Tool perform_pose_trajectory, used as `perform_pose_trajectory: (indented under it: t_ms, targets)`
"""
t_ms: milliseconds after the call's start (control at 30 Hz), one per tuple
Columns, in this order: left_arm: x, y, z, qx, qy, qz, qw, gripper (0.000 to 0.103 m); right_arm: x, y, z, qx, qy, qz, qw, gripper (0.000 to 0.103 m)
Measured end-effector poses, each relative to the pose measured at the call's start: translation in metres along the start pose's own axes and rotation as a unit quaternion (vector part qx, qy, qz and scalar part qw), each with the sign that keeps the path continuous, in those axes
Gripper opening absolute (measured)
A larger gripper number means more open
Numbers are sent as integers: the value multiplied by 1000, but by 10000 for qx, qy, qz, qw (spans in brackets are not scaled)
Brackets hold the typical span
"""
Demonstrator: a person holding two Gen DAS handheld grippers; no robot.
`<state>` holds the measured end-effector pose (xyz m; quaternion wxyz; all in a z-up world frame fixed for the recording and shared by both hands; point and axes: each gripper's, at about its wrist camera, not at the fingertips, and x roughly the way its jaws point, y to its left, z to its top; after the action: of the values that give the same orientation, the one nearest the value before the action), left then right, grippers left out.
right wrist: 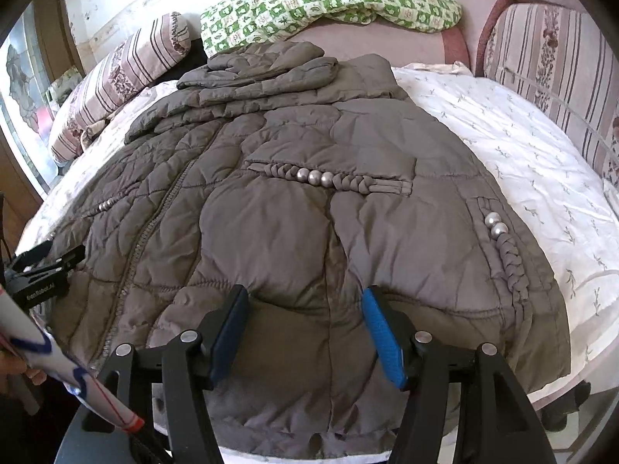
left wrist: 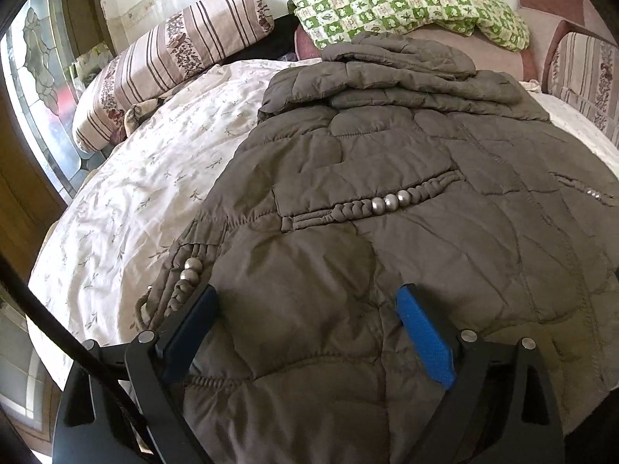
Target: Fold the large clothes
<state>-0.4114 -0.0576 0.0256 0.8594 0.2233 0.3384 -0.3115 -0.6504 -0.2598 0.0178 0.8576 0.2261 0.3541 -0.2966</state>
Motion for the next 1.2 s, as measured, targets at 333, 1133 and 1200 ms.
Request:
perform_pose_trajectory:
  t_ms: [333,1133,1200]
  targets:
    - [-28,112,-7,-1367,-55,-66,9906,93,-60,-68,15,1051,-718,-52,9919,66]
    - [-12,96,-46,-1888,413,-1596,9681,85,-31,-146,-23,2810,-58,498,9584,71]
    - [-12,96,-47,-1920,403,-1620,9671,85,-29,-143,-26,2813,-36,588,9578,72]
